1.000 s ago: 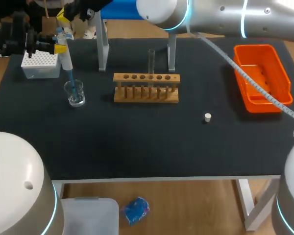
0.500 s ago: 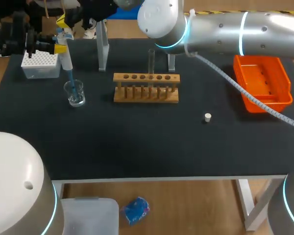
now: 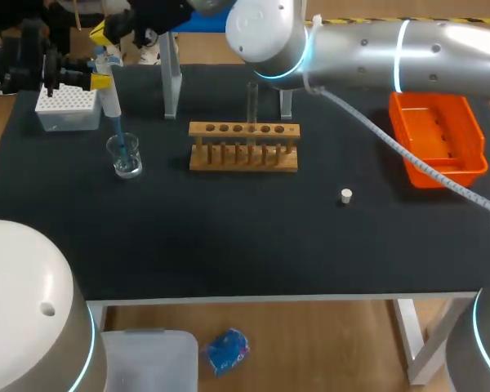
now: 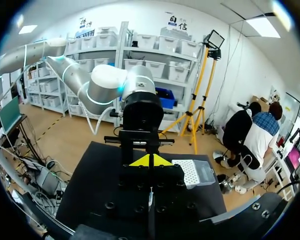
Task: Invert the test tube, pick up the pipette, mount the tip to pipette, aspirate from beaker and dispense into the tube, eject the tip, return the pipette, and cap with the stopper.
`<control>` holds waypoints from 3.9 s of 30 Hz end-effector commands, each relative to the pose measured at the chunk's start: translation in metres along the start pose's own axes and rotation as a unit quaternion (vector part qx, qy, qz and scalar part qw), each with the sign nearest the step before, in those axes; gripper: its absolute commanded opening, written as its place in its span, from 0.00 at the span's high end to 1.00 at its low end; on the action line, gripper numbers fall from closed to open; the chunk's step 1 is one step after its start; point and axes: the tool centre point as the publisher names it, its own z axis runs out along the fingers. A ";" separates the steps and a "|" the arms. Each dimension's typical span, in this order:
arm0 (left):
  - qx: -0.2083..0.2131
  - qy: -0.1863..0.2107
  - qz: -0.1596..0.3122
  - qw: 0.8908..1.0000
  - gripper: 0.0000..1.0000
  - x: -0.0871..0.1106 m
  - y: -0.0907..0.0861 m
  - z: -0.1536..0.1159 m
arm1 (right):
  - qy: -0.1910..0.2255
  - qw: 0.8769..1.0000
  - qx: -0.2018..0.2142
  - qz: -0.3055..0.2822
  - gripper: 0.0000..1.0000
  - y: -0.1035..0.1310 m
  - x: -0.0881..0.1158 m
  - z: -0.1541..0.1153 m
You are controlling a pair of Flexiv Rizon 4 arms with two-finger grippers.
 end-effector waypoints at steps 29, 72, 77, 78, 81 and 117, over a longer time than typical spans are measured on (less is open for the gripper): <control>-0.001 -0.002 0.000 1.000 1.00 0.001 -0.001 0.000 | 0.012 1.000 0.011 0.014 1.00 -0.015 -0.003 0.012; -0.001 -0.002 0.000 1.000 1.00 0.001 -0.001 0.000 | 0.020 1.000 0.012 -0.015 1.00 0.005 0.004 0.001; -0.001 -0.002 0.000 1.000 1.00 0.001 -0.001 0.000 | 0.019 0.999 0.021 -0.024 0.64 0.010 0.006 -0.004; -0.001 -0.002 0.000 1.000 1.00 0.001 -0.001 0.000 | 0.016 0.999 0.023 -0.024 0.07 0.010 0.006 -0.007; -0.001 -0.002 0.000 1.000 1.00 0.001 -0.001 0.000 | 0.011 0.999 0.031 -0.028 0.00 0.010 0.006 -0.016; -0.001 -0.002 0.000 1.000 1.00 0.001 -0.001 0.000 | -0.046 0.999 0.017 0.020 0.00 -0.177 0.070 -0.352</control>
